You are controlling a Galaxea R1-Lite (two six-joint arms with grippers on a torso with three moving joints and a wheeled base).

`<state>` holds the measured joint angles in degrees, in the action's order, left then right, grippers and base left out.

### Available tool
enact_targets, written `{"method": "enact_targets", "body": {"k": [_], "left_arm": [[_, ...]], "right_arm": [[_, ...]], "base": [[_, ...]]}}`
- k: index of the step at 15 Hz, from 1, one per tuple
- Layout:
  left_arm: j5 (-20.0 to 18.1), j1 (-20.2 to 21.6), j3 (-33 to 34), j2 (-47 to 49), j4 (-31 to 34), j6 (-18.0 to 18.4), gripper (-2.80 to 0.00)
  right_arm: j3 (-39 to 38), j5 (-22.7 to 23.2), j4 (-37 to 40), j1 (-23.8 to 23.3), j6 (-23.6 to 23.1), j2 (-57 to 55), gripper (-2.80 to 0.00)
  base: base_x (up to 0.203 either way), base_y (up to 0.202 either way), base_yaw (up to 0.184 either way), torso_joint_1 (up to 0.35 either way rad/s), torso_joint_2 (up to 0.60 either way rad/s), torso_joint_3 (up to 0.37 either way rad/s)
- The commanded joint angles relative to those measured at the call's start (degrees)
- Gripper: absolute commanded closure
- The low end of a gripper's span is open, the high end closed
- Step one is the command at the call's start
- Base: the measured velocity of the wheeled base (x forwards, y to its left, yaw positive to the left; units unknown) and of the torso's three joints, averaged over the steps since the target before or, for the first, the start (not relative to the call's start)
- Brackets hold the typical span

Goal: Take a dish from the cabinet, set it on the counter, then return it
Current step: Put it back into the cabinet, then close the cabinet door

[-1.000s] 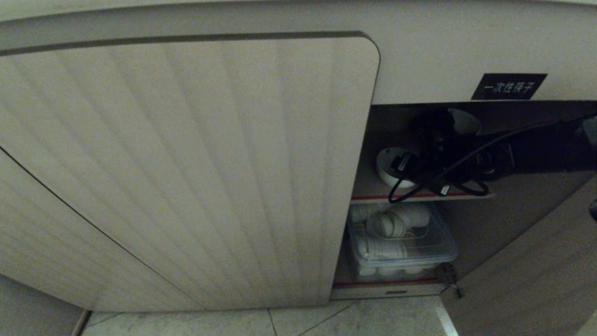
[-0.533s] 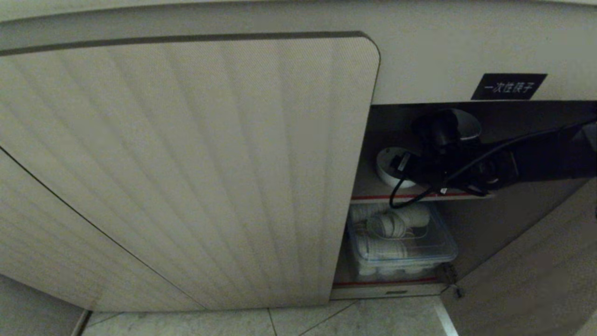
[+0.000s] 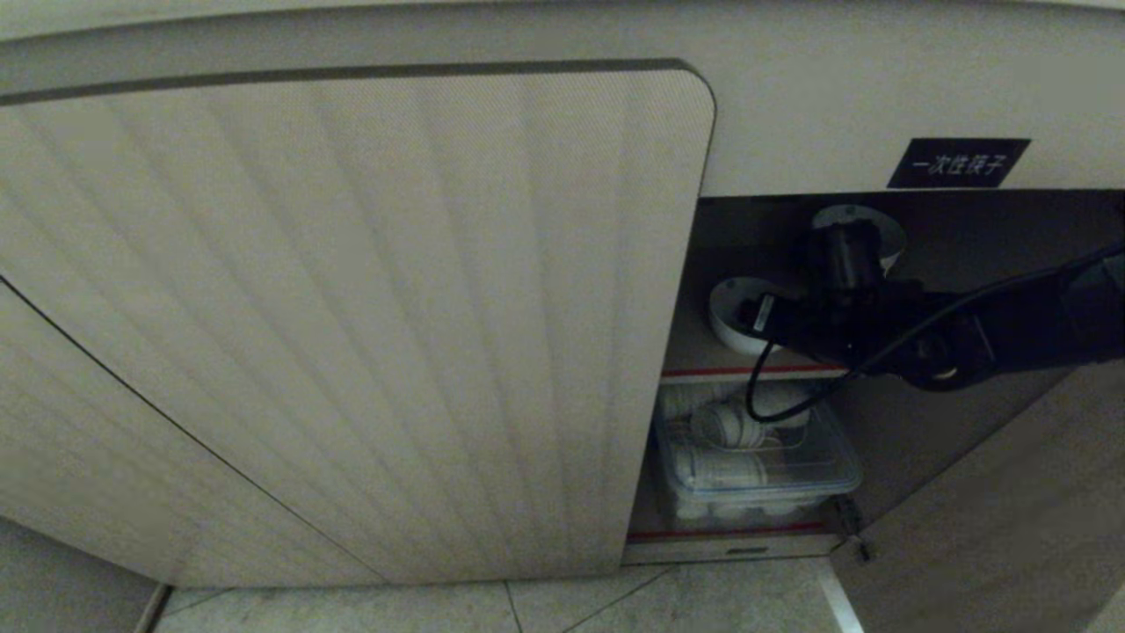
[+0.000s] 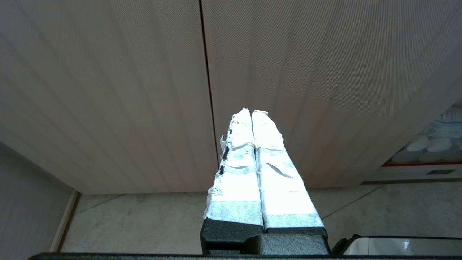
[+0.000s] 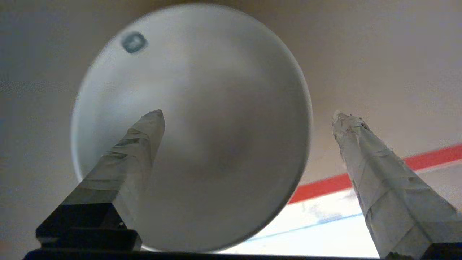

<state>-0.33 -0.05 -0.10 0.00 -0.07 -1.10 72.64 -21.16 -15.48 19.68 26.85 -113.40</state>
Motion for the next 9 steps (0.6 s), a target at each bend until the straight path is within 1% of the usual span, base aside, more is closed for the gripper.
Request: {"method": "enact_targets", "body": {"k": [1, 3, 9], "left_arm": [[0.07, -0.03, 0.01, 0.00, -0.01, -0.05, 0.00], [0.05, 0.03, 0.01, 0.00, -0.01, -0.05, 0.00], [0.01, 0.03, 0.01, 0.00, -0.01, -0.05, 0.00]], "right_arm": [[-1.10, -0.11, -1.57, 0.01, -0.83, 0.71, -2.80], [-1.40, -0.09, -3.09, 0.01, -1.71, 1.08, -2.80], [-7.30, -0.05, -9.61, 0.01, -2.44, 2.98, -2.80]], "base": [[0.000, 0.000, 0.000, 0.000, 0.00, 0.000], [0.000, 0.000, 0.000, 0.000, 0.00, 0.000], [0.000, 0.000, 0.000, 0.000, 0.00, 0.000]]}}
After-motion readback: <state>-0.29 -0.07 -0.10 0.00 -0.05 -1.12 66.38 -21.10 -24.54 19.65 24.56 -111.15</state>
